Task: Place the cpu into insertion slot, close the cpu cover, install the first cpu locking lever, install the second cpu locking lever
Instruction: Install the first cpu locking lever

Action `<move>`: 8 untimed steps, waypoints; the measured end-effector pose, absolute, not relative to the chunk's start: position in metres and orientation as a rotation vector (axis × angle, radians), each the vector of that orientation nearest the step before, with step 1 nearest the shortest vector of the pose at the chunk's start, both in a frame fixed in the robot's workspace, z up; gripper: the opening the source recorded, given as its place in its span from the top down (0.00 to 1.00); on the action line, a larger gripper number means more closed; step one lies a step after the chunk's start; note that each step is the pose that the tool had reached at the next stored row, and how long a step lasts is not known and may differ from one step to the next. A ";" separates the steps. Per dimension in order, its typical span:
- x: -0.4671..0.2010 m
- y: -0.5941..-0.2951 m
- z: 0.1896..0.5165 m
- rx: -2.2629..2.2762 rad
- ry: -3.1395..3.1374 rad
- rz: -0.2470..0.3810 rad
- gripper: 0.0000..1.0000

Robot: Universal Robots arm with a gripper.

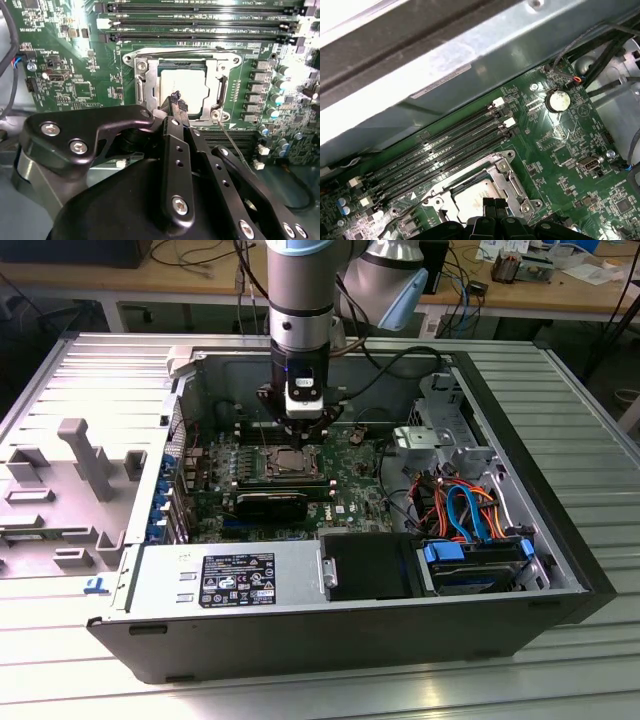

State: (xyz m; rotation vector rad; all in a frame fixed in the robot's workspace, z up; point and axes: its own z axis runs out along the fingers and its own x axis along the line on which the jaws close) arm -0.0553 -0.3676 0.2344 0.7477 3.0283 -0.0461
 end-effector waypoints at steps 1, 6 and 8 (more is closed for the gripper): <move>-0.055 -0.368 0.234 0.727 3.033 -0.046 0.89; -0.055 -0.368 0.234 0.552 3.068 -0.043 0.89; -0.055 -0.368 0.234 0.484 3.079 -0.041 0.89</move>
